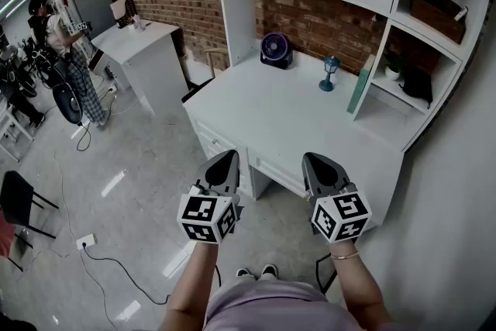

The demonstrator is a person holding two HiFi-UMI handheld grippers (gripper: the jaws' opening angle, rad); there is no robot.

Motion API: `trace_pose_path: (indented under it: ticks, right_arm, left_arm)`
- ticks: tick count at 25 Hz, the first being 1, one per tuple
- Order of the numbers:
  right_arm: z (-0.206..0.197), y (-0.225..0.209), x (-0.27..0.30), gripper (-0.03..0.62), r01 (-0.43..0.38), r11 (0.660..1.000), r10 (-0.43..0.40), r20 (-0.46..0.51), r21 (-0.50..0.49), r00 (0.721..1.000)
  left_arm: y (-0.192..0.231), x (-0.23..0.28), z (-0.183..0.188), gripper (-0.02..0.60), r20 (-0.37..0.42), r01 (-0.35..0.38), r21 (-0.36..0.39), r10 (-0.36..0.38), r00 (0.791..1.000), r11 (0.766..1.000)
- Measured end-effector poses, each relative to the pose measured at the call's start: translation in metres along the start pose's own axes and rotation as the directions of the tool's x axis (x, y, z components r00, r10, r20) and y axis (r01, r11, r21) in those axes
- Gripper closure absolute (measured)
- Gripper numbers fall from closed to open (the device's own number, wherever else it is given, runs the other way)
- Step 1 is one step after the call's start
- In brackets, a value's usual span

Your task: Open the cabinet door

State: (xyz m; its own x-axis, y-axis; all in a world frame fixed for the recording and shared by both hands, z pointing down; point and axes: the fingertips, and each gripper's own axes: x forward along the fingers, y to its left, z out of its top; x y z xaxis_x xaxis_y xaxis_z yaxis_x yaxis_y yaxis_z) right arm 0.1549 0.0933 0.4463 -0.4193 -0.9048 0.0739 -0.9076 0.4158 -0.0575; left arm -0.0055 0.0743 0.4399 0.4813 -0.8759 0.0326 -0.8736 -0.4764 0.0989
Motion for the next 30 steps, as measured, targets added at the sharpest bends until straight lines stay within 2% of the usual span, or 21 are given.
trace_pose_path:
  ticks: [11, 21, 26, 30]
  right_arm:
    - [-0.022, 0.013, -0.001, 0.591, -0.052, 0.999, 0.052, -0.041, -0.007, 0.998]
    - [-0.01, 0.005, 0.008, 0.583, -0.049, 0.999, 0.049, -0.017, 0.008, 0.999]
    - [-0.001, 0.001, 0.013, 0.566, -0.059, 0.998, 0.059, 0.001, 0.019, 0.998]
    - [0.011, -0.003, 0.019, 0.545, -0.065, 0.998, 0.065, 0.021, 0.016, 0.998]
  left_arm:
    - [-0.004, -0.001, -0.024, 0.581, -0.035, -0.002, -0.044, 0.0, 0.999, 0.999]
    - [-0.005, 0.003, -0.02, 0.578, -0.027, -0.003, -0.044, 0.002, 1.0, 0.999]
    - [-0.005, 0.009, -0.01, 0.521, -0.015, -0.003, -0.032, 0.003, 1.0, 0.999]
    - [-0.002, 0.016, 0.001, 0.505, 0.008, -0.005, -0.021, 0.005, 1.0, 1.0]
